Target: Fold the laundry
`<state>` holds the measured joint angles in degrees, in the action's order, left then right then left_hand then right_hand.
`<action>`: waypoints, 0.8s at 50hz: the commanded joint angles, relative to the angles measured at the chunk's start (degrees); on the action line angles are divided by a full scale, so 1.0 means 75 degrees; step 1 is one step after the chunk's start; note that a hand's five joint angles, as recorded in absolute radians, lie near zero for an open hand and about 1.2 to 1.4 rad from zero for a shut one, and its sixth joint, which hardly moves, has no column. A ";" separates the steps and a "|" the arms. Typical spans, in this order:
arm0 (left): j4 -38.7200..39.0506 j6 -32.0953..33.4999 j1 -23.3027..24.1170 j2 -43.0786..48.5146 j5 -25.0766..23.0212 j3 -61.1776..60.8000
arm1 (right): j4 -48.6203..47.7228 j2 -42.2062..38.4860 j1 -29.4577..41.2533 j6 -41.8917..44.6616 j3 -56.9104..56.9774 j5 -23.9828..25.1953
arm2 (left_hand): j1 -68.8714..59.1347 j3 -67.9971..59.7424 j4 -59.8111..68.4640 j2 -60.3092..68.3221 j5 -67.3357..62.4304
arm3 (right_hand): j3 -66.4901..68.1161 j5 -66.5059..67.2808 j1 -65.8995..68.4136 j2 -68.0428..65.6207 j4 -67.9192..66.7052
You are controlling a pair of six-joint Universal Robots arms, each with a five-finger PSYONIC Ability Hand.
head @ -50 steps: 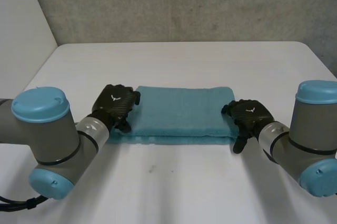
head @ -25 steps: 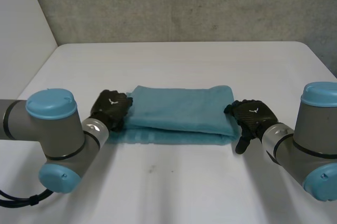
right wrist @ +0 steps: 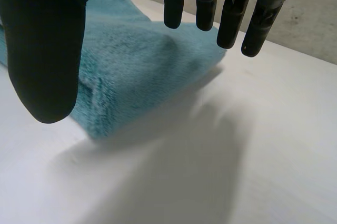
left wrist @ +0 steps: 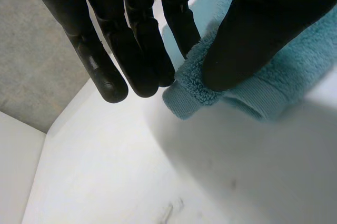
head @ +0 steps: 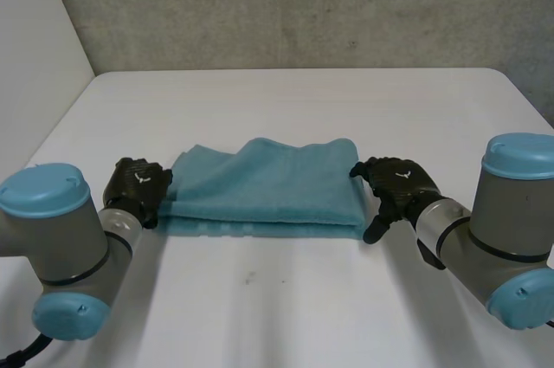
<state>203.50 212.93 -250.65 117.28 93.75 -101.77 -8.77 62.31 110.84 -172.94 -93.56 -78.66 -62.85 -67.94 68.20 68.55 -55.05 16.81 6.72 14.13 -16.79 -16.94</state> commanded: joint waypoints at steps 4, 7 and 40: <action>0.0007 0.0168 0.0244 -0.0355 0.0027 -0.0141 | -0.0014 -0.0209 0.0163 -0.0273 0.0158 0.0188 | 0.4259 0.4937 -0.4972 -0.5019 0.4553 | 0.1009 0.1021 0.1366 -0.1011 -0.0991; -0.0005 0.0122 0.0244 -0.0601 0.0027 -0.0211 | -0.0143 -0.0549 0.0163 -0.0297 0.0298 0.0176 | 0.4528 0.5207 -0.5242 -0.5288 0.4822 | 0.1771 0.1782 0.2128 -0.1772 -0.1752; -0.0063 -0.0745 0.0595 -0.1797 0.0039 -0.0340 | 0.0534 0.1829 -0.3448 0.1741 -0.0501 0.1746 | 0.5400 0.6079 -0.6114 -0.6160 0.5694 | 0.8426 0.8438 0.8783 -0.8428 -0.8408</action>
<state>203.07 208.84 -246.32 104.05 94.15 -104.36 -10.03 74.51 89.42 -167.29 -100.43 -70.76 -24.53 -24.46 23.67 24.20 -13.31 67.53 55.19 51.93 -66.43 -68.14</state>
